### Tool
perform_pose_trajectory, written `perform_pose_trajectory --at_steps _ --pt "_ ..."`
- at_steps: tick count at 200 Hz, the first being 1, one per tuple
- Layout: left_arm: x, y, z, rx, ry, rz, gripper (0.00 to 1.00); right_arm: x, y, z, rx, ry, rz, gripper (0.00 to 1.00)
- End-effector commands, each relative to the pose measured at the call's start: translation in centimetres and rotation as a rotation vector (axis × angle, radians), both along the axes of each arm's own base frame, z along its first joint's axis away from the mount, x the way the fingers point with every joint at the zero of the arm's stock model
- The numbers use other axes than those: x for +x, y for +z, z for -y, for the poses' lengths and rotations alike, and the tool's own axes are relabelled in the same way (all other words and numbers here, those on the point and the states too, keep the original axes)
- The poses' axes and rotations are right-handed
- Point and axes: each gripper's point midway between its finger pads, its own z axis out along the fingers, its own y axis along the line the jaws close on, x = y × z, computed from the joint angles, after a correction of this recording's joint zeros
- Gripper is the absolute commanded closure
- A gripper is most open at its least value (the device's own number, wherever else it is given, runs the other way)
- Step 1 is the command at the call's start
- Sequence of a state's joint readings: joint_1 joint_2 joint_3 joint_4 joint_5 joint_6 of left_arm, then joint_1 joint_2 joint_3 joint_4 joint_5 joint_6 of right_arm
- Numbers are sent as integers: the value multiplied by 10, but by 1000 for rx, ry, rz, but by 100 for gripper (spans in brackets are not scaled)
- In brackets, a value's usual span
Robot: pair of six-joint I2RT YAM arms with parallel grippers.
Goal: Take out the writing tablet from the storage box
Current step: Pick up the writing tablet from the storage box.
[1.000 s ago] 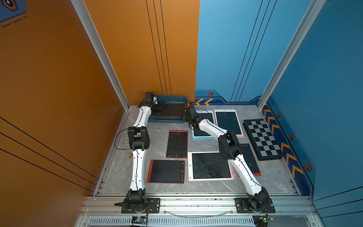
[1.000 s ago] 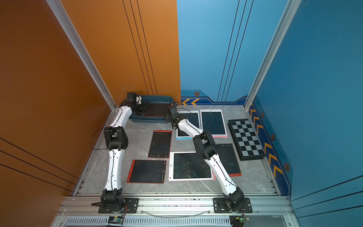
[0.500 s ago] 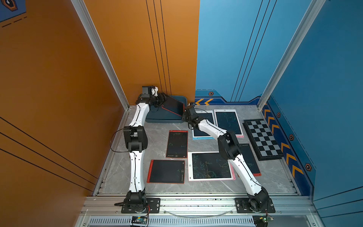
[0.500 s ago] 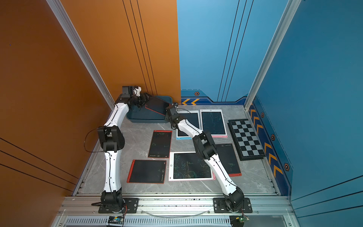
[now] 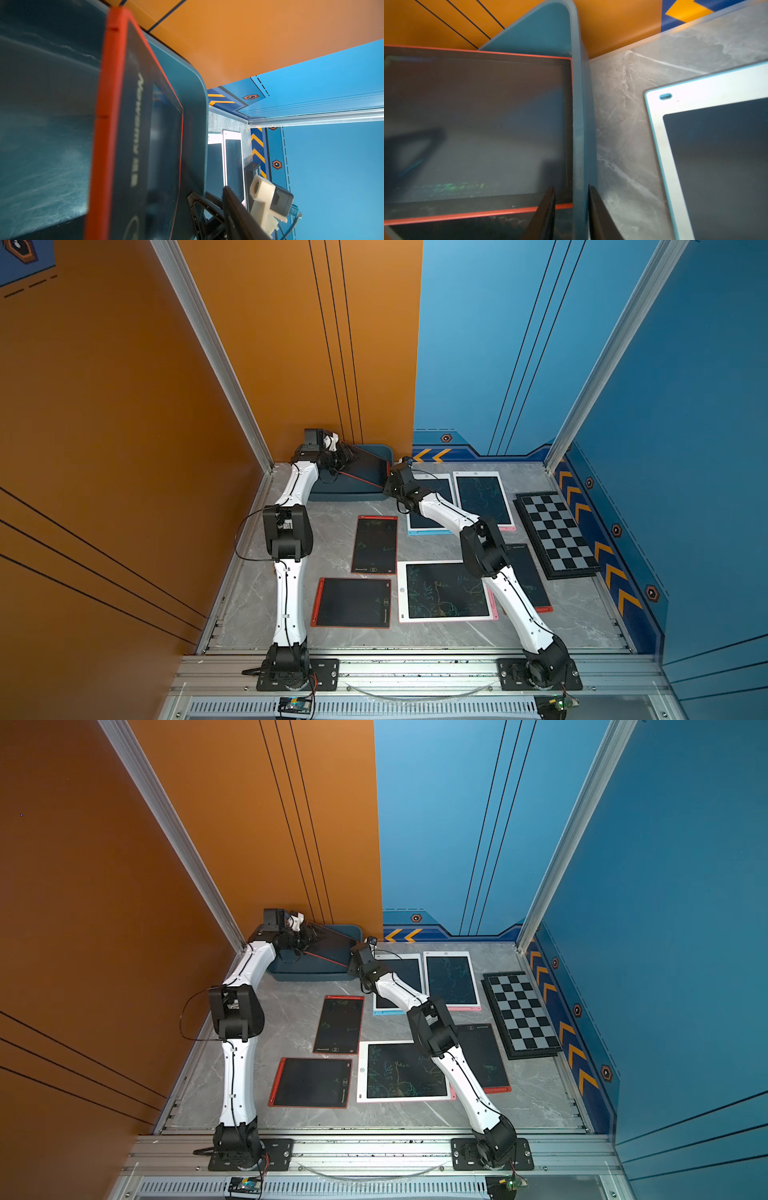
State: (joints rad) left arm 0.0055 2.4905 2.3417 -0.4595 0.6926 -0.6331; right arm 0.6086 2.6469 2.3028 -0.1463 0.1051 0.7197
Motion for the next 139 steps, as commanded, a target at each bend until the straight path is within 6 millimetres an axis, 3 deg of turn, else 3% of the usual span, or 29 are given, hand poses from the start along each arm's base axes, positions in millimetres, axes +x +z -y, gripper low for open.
perform_pose_trajectory --at_steps 1,18,53,114,130,139 --pt "-7 12 5 2 -21 20 56 -15 -48 -7 -27 33 -99 72" --pt "-9 14 1 24 -14 27 35 -15 -48 -6 -22 31 -101 72" --pt "-13 24 -8 49 -9 51 23 -15 -50 -6 -21 30 -106 72" --pt "-20 31 -24 77 -1 55 18 -15 -52 -5 -19 29 -109 72" --pt "-22 30 -27 82 2 49 23 -15 -53 -5 -18 26 -112 72" --pt "-23 29 -29 82 1 44 31 -14 -53 -5 -16 25 -110 72"
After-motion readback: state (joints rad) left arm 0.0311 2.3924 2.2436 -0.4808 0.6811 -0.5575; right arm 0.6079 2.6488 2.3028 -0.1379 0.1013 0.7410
